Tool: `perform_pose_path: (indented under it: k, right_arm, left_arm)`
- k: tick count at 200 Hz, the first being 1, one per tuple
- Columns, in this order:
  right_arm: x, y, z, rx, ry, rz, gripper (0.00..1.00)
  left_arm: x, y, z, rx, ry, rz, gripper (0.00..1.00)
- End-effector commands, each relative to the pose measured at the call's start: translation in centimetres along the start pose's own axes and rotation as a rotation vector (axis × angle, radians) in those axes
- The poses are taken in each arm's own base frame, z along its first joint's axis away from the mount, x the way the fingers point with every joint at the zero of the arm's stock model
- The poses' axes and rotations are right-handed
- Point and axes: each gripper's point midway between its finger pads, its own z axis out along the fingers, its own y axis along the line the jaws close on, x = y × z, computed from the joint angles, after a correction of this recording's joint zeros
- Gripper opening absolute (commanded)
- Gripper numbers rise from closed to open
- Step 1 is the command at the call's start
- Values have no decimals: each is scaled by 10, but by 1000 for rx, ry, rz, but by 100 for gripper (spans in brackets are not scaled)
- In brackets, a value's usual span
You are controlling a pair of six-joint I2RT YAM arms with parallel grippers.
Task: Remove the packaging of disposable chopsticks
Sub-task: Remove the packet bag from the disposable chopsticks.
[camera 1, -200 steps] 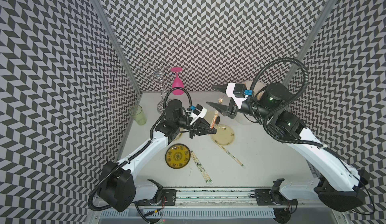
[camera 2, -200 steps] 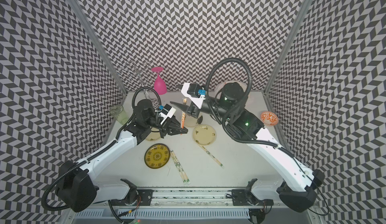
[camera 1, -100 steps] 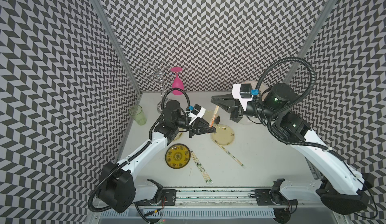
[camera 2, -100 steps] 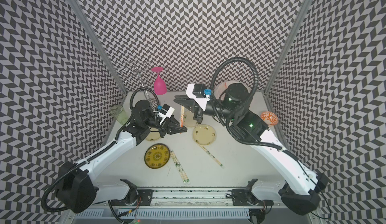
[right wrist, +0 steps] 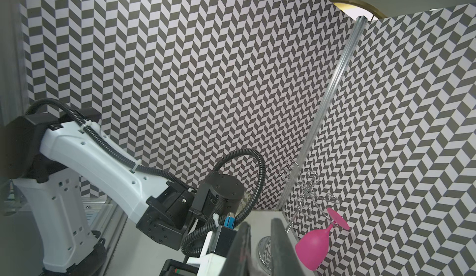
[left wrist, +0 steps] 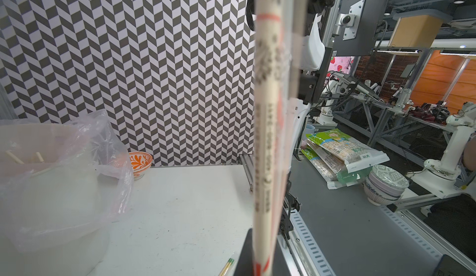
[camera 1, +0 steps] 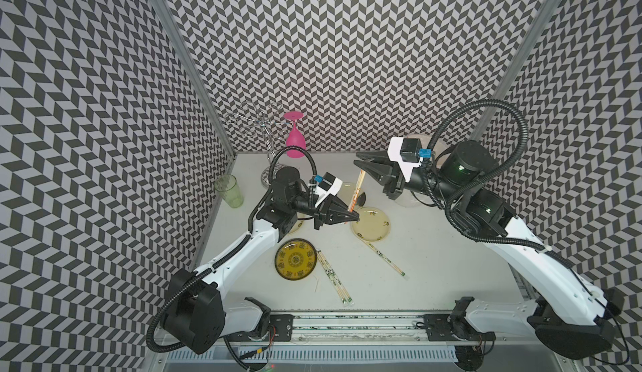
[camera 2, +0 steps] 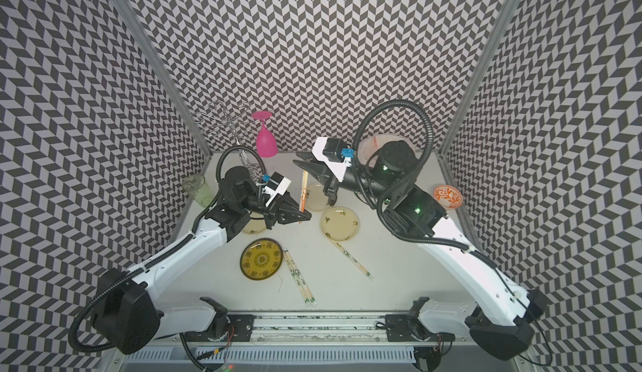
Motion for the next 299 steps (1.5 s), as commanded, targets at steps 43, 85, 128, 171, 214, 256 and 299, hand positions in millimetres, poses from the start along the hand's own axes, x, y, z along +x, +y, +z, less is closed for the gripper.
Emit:
perform_pose_path:
  k: [43, 85, 128, 171, 214, 256, 299]
  right_arm:
    - [-26, -5, -9, 32, -61, -58, 10]
    - [-23, -7, -10, 49, -54, -64, 10]
    - [-25, -12, -11, 78, -54, -73, 20]
    - [-25, -12, -13, 86, -55, -79, 7]
    - [-18, -17, -13, 129, -41, -79, 0]
    - [-5, -27, -8, 328, 13, -118, 0]
    - [-2, -16, -1, 355, 40, -168, 14]
  left_arm:
    - [-1, -5, 0, 12, -3, 19, 0]
    - [-1, -5, 0, 12, -3, 17, 0]
    - [-1, -5, 0, 13, -3, 17, 0]
    - [0, -5, 0, 14, -3, 15, 0]
    - [1, -4, 0, 11, -3, 11, 0]
    - [1, -2, 0, 2, -6, 5, 0]
    - [0, -4, 0, 8, -8, 9, 0]
